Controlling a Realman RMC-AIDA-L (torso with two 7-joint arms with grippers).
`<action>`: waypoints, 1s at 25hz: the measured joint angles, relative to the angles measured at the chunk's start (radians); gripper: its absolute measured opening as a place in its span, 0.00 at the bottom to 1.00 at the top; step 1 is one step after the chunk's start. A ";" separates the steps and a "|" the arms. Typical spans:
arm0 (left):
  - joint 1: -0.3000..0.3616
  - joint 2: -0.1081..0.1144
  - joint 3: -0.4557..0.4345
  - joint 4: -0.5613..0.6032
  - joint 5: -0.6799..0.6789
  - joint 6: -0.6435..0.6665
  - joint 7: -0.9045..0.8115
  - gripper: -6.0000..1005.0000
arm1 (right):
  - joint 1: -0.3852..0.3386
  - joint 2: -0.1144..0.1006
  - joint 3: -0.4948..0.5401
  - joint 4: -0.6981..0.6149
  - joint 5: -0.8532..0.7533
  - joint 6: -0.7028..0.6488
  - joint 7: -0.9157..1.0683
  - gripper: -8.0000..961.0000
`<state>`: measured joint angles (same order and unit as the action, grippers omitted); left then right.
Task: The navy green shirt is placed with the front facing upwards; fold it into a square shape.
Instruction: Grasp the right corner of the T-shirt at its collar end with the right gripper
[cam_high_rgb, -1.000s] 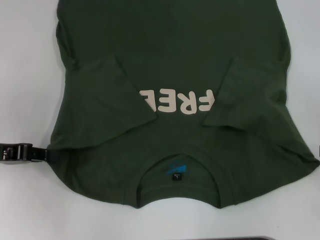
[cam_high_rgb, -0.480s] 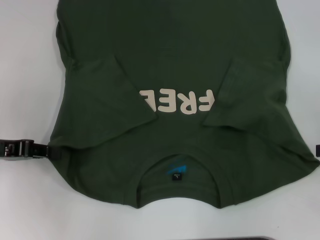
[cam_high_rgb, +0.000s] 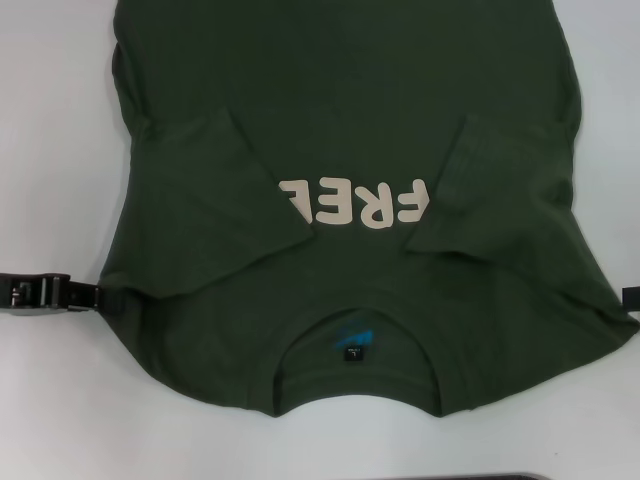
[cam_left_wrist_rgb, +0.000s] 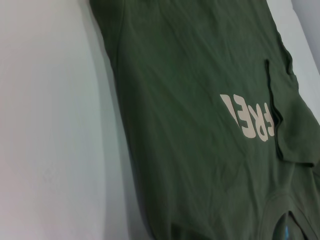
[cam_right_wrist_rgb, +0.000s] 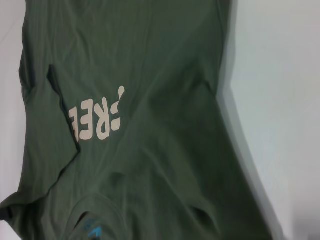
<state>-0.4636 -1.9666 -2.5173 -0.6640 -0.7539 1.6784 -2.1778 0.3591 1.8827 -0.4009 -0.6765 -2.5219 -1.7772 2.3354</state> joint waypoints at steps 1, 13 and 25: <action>-0.001 0.000 0.000 0.000 0.001 -0.001 0.000 0.04 | 0.002 0.001 -0.001 0.000 0.000 0.000 0.000 0.92; -0.006 0.000 0.000 0.003 0.002 -0.009 0.004 0.04 | 0.019 0.007 -0.012 0.000 -0.011 0.012 0.008 0.92; -0.009 0.000 0.000 0.001 0.001 -0.012 0.003 0.04 | 0.035 0.013 -0.039 0.000 -0.012 0.016 0.015 0.92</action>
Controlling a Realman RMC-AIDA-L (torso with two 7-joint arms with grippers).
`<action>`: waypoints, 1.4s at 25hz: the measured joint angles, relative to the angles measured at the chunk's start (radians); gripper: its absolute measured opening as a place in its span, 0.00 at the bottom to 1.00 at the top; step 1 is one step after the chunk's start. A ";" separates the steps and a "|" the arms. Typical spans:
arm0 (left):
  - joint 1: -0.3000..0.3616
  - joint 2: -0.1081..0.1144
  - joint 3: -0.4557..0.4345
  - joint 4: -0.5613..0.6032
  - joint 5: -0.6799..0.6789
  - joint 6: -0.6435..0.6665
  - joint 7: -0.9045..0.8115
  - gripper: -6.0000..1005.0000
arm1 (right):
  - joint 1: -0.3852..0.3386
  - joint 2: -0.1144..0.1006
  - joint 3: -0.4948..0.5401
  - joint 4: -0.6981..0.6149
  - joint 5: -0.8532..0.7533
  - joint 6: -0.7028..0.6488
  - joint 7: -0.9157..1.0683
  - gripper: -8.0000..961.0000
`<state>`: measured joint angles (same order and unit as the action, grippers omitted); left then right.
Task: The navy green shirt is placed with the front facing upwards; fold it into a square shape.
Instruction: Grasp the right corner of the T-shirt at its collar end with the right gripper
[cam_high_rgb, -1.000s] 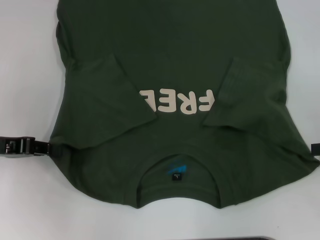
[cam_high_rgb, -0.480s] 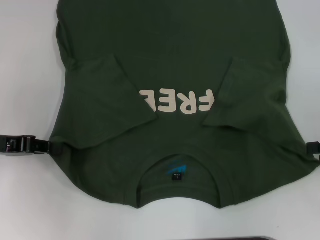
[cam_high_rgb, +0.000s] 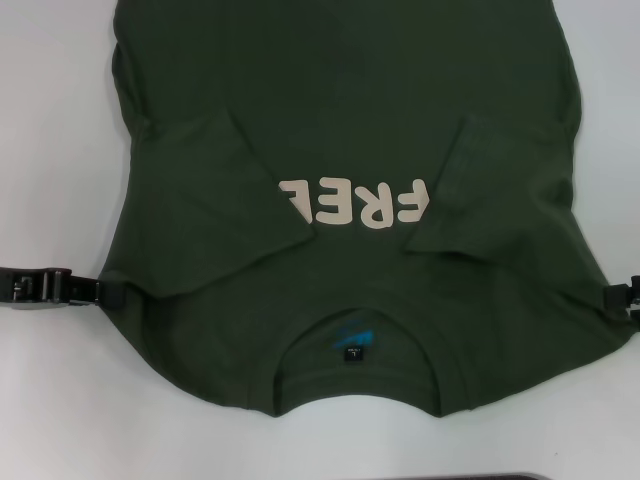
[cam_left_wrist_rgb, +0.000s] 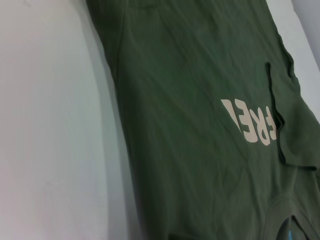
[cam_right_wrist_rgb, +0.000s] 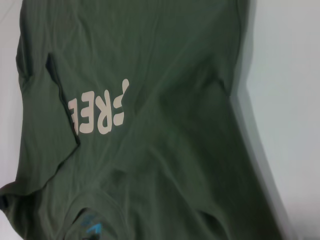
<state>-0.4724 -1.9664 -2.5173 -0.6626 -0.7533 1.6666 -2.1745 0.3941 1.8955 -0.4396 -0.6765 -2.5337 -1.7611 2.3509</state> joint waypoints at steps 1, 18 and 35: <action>0.000 0.000 0.000 0.000 0.000 0.000 0.000 0.04 | 0.001 0.001 -0.001 0.000 0.000 0.000 0.000 0.92; -0.013 0.000 0.007 0.006 0.006 -0.020 0.004 0.04 | 0.035 0.028 0.010 0.000 0.029 -0.033 -0.019 0.92; -0.017 -0.006 0.010 0.008 0.004 -0.029 0.004 0.04 | -0.050 -0.015 0.022 0.000 0.056 -0.063 -0.022 0.91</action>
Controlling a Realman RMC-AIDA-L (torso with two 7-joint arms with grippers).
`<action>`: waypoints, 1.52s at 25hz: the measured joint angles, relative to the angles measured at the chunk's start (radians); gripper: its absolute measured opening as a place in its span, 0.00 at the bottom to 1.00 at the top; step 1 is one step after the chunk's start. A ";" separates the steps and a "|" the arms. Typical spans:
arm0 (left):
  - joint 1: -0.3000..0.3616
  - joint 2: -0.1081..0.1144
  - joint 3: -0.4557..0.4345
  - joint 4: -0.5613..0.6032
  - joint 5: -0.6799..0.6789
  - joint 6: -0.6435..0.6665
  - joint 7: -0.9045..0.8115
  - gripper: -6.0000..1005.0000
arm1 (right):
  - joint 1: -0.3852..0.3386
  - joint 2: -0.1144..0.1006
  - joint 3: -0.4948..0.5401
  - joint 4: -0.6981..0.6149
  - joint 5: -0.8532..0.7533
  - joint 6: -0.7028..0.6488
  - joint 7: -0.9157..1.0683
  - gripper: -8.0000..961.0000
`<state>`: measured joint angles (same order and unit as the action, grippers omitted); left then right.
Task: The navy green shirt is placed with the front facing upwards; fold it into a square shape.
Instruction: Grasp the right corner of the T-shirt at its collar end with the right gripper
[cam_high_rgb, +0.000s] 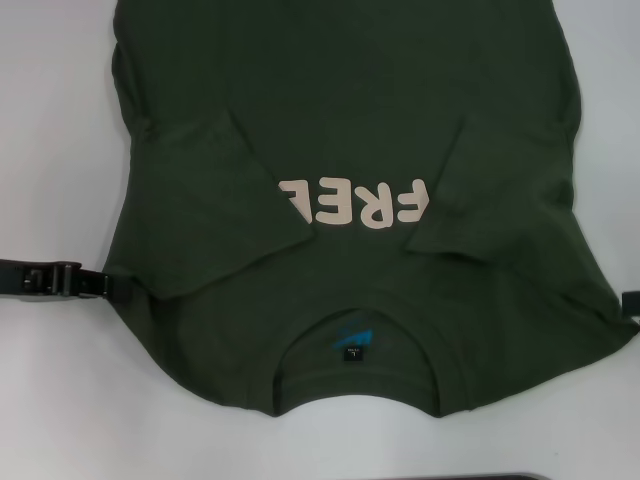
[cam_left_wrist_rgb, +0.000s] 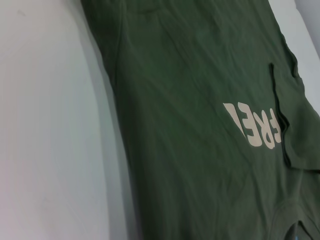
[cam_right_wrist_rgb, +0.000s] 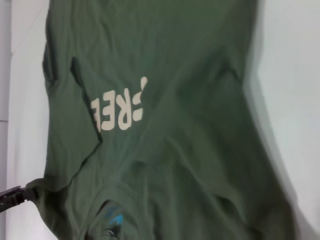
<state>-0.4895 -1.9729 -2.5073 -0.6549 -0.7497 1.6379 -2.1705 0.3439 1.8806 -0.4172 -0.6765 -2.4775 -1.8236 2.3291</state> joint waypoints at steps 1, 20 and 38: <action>-0.001 -0.001 0.000 0.000 0.000 -0.003 0.000 0.04 | -0.004 -0.001 0.000 0.000 -0.001 0.000 0.001 0.91; -0.009 -0.005 -0.005 0.000 0.001 -0.011 0.006 0.04 | 0.001 0.017 -0.009 0.000 -0.029 0.043 0.003 0.91; -0.011 -0.005 -0.007 0.000 0.003 -0.012 0.009 0.04 | 0.015 0.027 -0.009 0.000 -0.055 0.060 0.007 0.91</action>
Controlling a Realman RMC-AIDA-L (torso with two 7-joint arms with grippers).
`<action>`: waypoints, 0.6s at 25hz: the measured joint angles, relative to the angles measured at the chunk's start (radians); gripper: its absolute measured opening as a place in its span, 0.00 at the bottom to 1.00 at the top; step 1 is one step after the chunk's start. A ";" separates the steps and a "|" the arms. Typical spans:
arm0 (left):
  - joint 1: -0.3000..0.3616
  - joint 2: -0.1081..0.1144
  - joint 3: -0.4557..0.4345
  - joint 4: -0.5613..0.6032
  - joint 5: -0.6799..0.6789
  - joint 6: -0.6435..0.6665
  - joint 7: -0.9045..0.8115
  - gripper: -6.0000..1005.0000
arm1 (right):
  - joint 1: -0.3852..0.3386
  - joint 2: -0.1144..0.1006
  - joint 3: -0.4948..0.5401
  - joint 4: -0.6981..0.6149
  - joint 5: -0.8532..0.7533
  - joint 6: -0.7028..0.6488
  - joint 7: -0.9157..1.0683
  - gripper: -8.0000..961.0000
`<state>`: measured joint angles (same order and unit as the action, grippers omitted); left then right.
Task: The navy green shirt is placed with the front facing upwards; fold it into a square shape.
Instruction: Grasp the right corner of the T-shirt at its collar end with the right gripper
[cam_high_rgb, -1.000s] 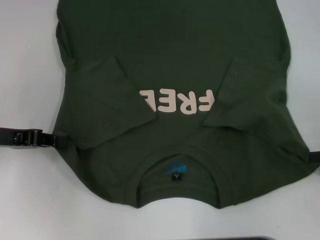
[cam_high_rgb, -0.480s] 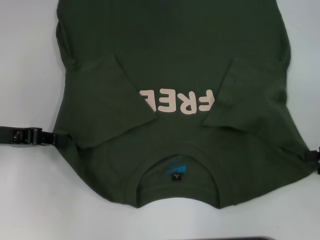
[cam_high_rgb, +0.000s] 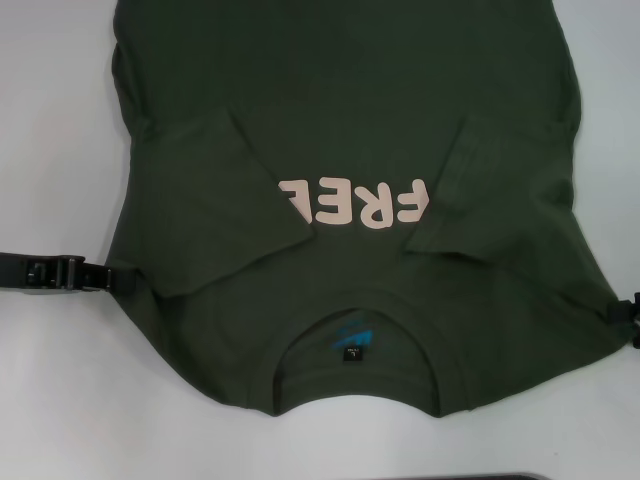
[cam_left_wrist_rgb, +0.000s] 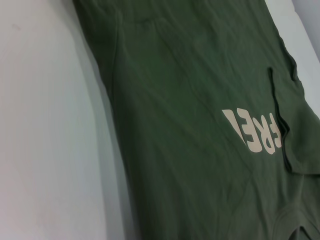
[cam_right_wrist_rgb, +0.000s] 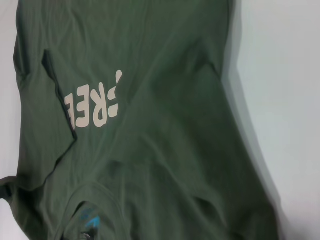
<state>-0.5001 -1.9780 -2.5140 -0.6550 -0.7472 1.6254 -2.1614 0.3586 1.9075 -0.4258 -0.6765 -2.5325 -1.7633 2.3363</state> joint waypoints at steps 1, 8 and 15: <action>0.000 0.000 0.000 0.000 0.000 0.000 0.000 0.04 | 0.002 0.002 0.000 0.000 0.000 0.001 0.000 0.91; 0.000 -0.001 0.002 0.000 -0.003 -0.006 0.000 0.04 | 0.016 0.007 -0.002 0.000 0.000 0.006 0.000 0.91; -0.003 -0.001 0.004 0.000 -0.006 -0.010 0.000 0.04 | 0.032 0.012 -0.002 0.000 0.004 0.003 -0.004 0.91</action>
<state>-0.5034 -1.9789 -2.5096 -0.6550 -0.7530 1.6150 -2.1613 0.3901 1.9197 -0.4279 -0.6765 -2.5282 -1.7607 2.3326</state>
